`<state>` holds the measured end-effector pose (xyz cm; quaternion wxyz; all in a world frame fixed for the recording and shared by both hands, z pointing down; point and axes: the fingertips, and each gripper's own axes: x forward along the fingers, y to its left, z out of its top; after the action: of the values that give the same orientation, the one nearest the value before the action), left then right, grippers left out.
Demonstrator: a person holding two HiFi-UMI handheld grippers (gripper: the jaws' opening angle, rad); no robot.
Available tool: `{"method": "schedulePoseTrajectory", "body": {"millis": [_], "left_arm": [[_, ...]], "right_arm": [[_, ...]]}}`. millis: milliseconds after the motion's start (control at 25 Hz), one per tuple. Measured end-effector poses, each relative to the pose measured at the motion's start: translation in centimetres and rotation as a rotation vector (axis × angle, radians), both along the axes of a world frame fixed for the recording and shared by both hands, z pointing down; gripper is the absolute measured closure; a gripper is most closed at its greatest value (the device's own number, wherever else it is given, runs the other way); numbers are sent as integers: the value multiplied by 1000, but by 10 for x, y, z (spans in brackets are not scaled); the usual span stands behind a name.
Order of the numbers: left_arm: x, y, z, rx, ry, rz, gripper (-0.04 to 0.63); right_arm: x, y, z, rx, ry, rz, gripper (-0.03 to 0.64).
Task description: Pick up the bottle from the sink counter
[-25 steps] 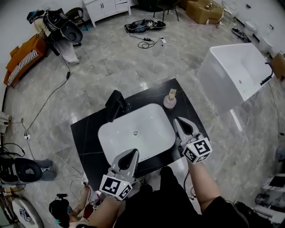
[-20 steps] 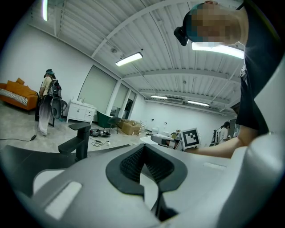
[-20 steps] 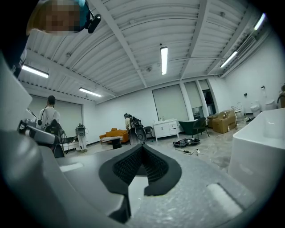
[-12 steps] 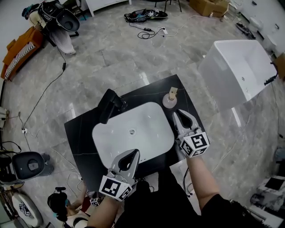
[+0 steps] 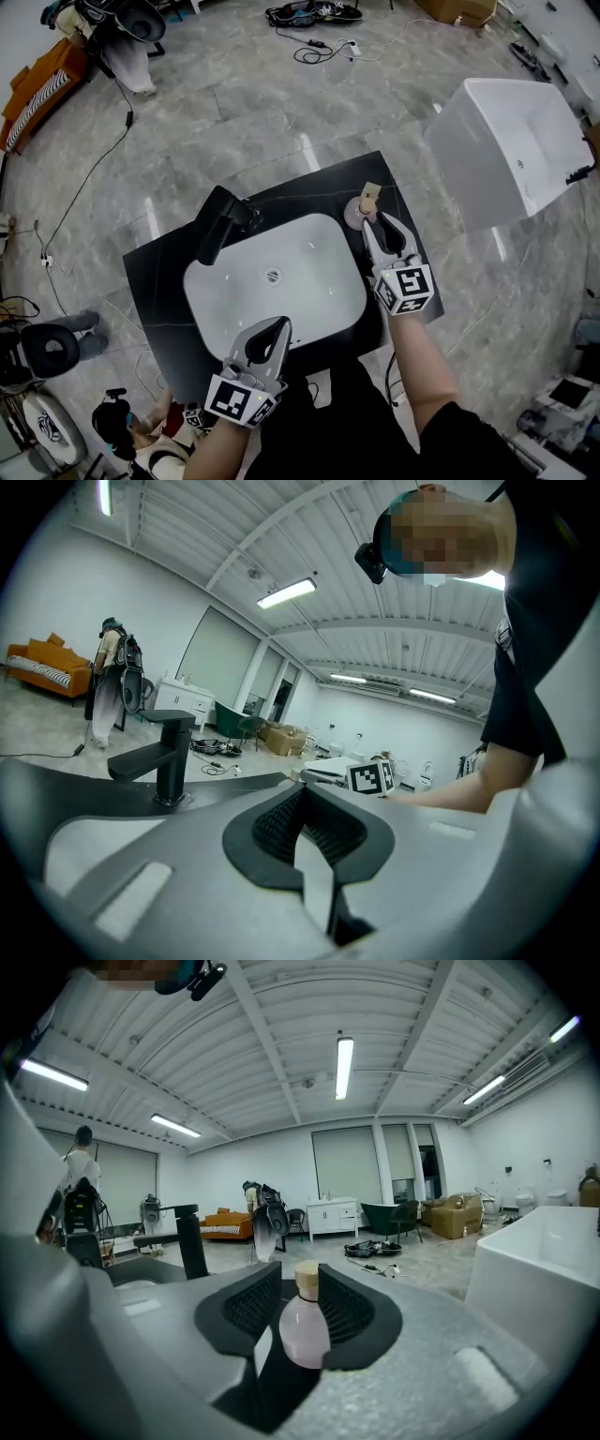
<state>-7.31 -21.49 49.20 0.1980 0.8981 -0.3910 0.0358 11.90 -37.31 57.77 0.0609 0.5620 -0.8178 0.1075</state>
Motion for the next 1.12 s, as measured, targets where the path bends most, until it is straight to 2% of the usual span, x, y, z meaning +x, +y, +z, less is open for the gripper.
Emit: {"method": "schedulePoseTrajectory", "body": {"millis": [480, 1120], "left_arm": [[8, -10, 19, -49, -19, -29, 592], [12, -4, 38, -96, -17, -46, 592]], "right_arm": [[-2, -31, 19, 6, -23, -18, 468], [-8, -40, 24, 75, 31, -66, 463]]}}
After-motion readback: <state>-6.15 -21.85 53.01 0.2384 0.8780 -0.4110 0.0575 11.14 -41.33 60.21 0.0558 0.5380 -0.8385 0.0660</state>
